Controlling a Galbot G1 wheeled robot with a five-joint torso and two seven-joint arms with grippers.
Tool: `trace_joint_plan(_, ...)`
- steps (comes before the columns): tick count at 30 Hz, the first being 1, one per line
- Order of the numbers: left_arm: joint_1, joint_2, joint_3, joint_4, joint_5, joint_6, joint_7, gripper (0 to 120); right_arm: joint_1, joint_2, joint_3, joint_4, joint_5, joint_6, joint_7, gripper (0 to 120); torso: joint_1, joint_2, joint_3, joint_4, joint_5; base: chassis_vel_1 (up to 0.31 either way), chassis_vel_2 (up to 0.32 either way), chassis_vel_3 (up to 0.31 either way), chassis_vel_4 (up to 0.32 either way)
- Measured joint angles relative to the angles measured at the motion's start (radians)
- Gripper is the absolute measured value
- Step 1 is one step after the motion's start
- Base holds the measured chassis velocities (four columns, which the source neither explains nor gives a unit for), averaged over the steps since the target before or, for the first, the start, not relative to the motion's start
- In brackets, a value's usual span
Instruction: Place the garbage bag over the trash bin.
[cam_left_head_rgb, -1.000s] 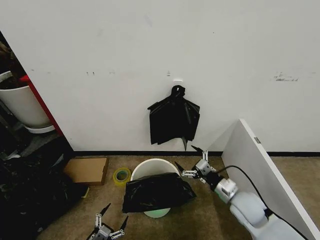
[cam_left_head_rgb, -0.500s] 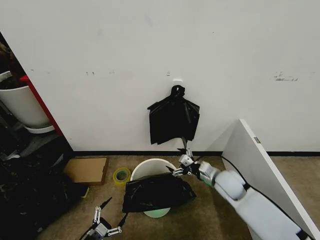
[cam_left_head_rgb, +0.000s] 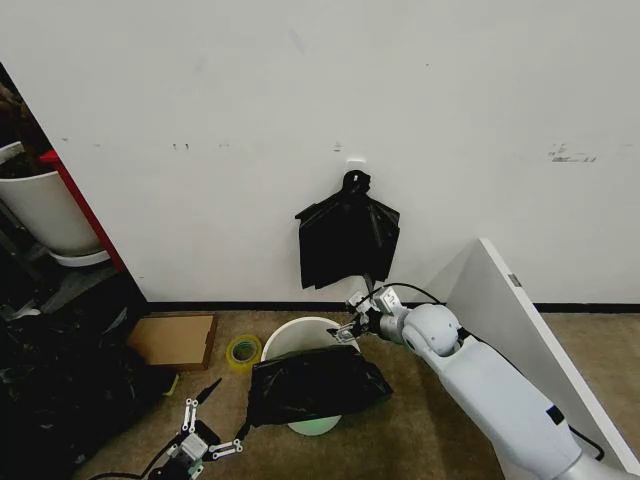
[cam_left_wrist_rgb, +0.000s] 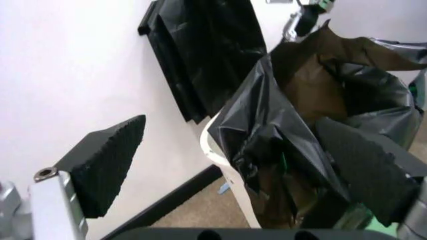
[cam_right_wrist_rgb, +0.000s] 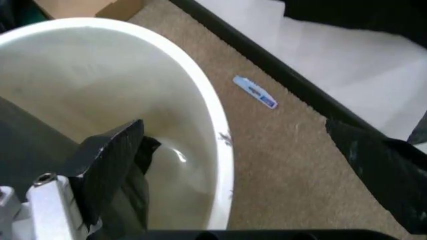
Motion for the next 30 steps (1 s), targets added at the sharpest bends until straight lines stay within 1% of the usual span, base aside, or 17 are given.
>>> trace_joint_plan(5, -0.003, -0.005, 0.003, 0.003, 0.014, 0.001, -0.028, 100, 0.004, 0.017, 0.000, -0.047, -0.004, 0.000, 0.009, 99, 0.000, 0.000, 0.000, -0.0001, 0.0000, 0.000, 0.000, 0.000, 0.000)
trace_joint_plan(8, -0.003, -0.005, 0.004, 0.009, 0.024, 0.001, -0.052, 100, 0.009, 0.030, 0.000, -0.075, -0.012, 0.002, 0.023, 90, 0.000, 0.000, 0.000, 0.0001, -0.0001, 0.000, 0.000, 0.000, 0.000)
trace_joint_plan(10, -0.004, -0.003, 0.004, 0.010, 0.027, 0.001, -0.073, 100, 0.010, 0.033, 0.000, -0.088, -0.022, 0.004, 0.024, 79, 0.000, 0.000, 0.000, 0.0001, 0.0000, 0.000, 0.000, 0.000, 0.000)
trace_joint_plan(11, -0.004, -0.002, 0.004, 0.011, 0.028, 0.001, -0.080, 100, 0.010, 0.033, -0.001, -0.091, -0.025, 0.004, 0.024, 77, 0.000, 0.000, 0.000, 0.0001, 0.0000, 0.000, 0.000, 0.000, 0.000)
trace_joint_plan(12, -0.004, -0.002, 0.004, 0.011, 0.028, 0.001, -0.080, 100, 0.010, 0.033, -0.001, -0.091, -0.025, 0.004, 0.024, 77, 0.000, 0.000, 0.000, 0.0001, 0.0000, 0.000, 0.000, 0.000, 0.000)
trace_joint_plan(14, -0.007, -0.001, 0.004, 0.012, 0.029, 0.001, -0.091, 100, 0.008, 0.030, -0.003, -0.092, -0.030, 0.006, 0.022, 69, 0.000, 0.000, 0.000, 0.0001, 0.0001, 0.000, 0.000, 0.000, 0.000)
trace_joint_plan(19, -0.016, -0.001, 0.012, 0.020, 0.032, 0.002, -0.109, 100, -0.017, 0.014, -0.005, -0.082, -0.055, 0.008, 0.008, 46, 0.000, 0.000, 0.000, 0.0000, 0.0001, 0.000, 0.000, 0.000, 0.000)
trace_joint_plan(21, -0.017, -0.001, 0.013, 0.020, 0.032, 0.002, -0.110, 100, -0.021, 0.013, -0.004, -0.080, -0.056, 0.008, 0.008, 45, 0.000, 0.000, 0.000, 0.0000, 0.0001, 0.000, 0.000, 0.000, 0.000)
trace_joint_plan(22, -0.018, -0.002, 0.017, 0.022, 0.035, 0.002, -0.117, 100, -0.031, 0.009, -0.004, -0.075, -0.059, 0.008, 0.007, 39, 0.000, 0.000, 0.000, 0.0000, 0.0001, 0.000, 0.000, 0.000, 0.000)
trace_joint_plan(23, -0.019, -0.002, 0.019, 0.023, 0.036, 0.002, -0.121, 100, -0.036, 0.007, -0.003, -0.072, -0.060, 0.009, 0.008, 36, 0.000, 0.000, 0.000, 0.0000, 0.0001, 0.000, 0.000, 0.000, 0.000)
trace_joint_plan(24, -0.020, -0.002, 0.021, 0.024, 0.037, 0.002, -0.126, 100, -0.042, 0.005, -0.002, -0.067, -0.059, 0.009, 0.013, 31, 0.000, 0.000, 0.000, 0.0000, 0.0001, 0.000, 0.000, 0.000, 0.000)
trace_joint_plan(25, -0.021, -0.002, 0.021, 0.024, 0.038, 0.002, -0.129, 100, -0.045, 0.004, -0.001, -0.065, -0.056, 0.009, 0.019, 30, 0.000, 0.000, 0.000, 0.0000, 0.0001, 0.000, 0.000, 0.000, 0.000)
trace_joint_plan(26, -0.021, -0.002, 0.021, 0.024, 0.039, 0.002, -0.135, 100, -0.055, 0.001, 0.000, -0.056, -0.039, 0.009, 0.043, 23, 0.000, 0.000, 0.000, 0.0000, 0.0001, 0.000, 0.000, 0.000, 0.000)
trace_joint_plan(27, -0.021, -0.001, 0.021, 0.024, 0.039, 0.002, -0.137, 100, -0.060, 0.000, 0.001, -0.051, -0.029, 0.010, 0.056, 19, 0.000, 0.000, 0.000, 0.0001, 0.0002, 0.000, 0.000, 0.000, 0.000)
trace_joint_plan(28, -0.021, -0.001, 0.021, 0.024, 0.039, 0.002, -0.137, 100, -0.060, 0.000, 0.001, -0.051, -0.029, 0.010, 0.056, 19, 0.000, 0.000, 0.000, 0.0001, 0.0002, 0.000, 0.000, 0.000, 0.000)
trace_joint_plan(29, -0.021, -0.001, 0.021, 0.024, 0.040, 0.002, -0.142, 100, -0.067, -0.003, 0.001, -0.041, -0.006, 0.010, 0.080, 14, 0.000, 0.000, 0.000, 0.0000, 0.0002, 0.000, 0.000, 0.000, 0.000)
trace_joint_plan(30, -0.021, 0.000, 0.021, 0.024, 0.041, 0.002, -0.149, 100, -0.081, -0.010, 0.001, -0.024, 0.036, 0.010, 0.126, 10, 0.000, 0.000, 0.000, 0.0002, 0.0002, 0.000, 0.000, 0.000, 0.000)
